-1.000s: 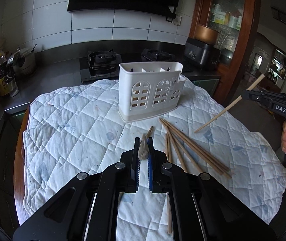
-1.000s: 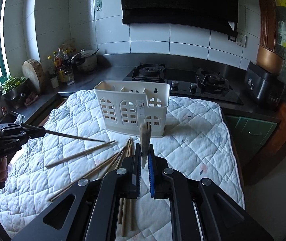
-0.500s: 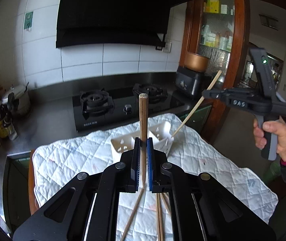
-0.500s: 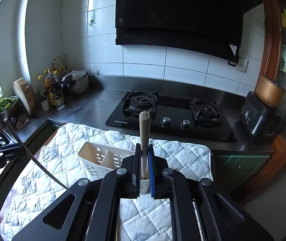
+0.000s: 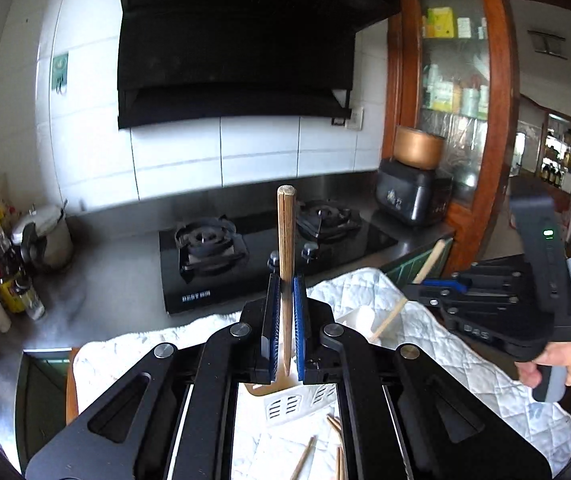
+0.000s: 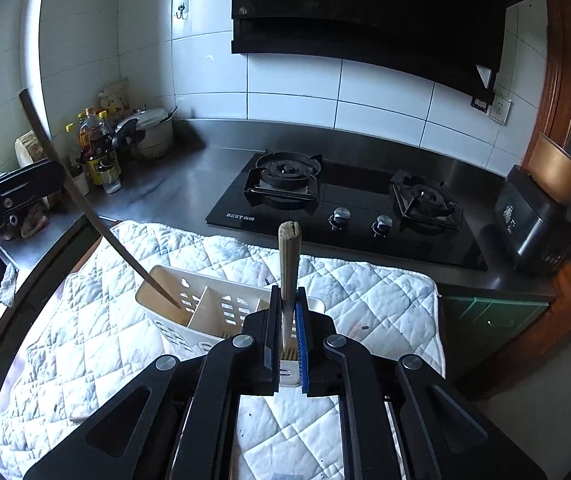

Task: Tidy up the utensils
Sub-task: 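Carry the chopstick in the left tool and drop it into the white caddy, then return the open left tool to the chopsticks and close on another one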

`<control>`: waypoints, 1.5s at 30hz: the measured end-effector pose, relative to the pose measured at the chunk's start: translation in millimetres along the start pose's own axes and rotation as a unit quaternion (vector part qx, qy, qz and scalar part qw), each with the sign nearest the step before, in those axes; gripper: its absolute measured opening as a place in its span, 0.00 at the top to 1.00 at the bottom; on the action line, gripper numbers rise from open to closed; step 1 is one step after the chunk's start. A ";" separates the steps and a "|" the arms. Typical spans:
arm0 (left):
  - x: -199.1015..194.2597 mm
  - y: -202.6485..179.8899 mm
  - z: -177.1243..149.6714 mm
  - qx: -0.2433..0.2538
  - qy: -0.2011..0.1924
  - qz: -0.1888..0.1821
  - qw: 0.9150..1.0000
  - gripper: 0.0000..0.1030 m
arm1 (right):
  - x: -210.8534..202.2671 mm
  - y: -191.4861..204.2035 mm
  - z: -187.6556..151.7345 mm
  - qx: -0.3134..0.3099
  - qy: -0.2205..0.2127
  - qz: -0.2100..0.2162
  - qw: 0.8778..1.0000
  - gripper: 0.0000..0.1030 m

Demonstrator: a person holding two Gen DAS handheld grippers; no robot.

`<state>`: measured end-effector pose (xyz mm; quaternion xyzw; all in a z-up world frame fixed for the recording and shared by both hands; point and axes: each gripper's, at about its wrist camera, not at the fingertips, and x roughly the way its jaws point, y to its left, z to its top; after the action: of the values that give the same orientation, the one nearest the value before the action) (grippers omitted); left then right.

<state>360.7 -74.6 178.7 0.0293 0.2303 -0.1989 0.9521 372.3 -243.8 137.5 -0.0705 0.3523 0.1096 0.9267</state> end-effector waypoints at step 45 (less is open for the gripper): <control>-92.8 19.6 -235.3 -0.031 0.116 -0.010 0.993 0.54 | -86.4 50.5 -238.3 0.031 -0.005 0.013 0.999 0.15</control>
<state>192.4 12.0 9.8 0.0199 0.3459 -0.1965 0.9172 144.8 -257.8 15.8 -0.0365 0.3518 0.1111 0.9287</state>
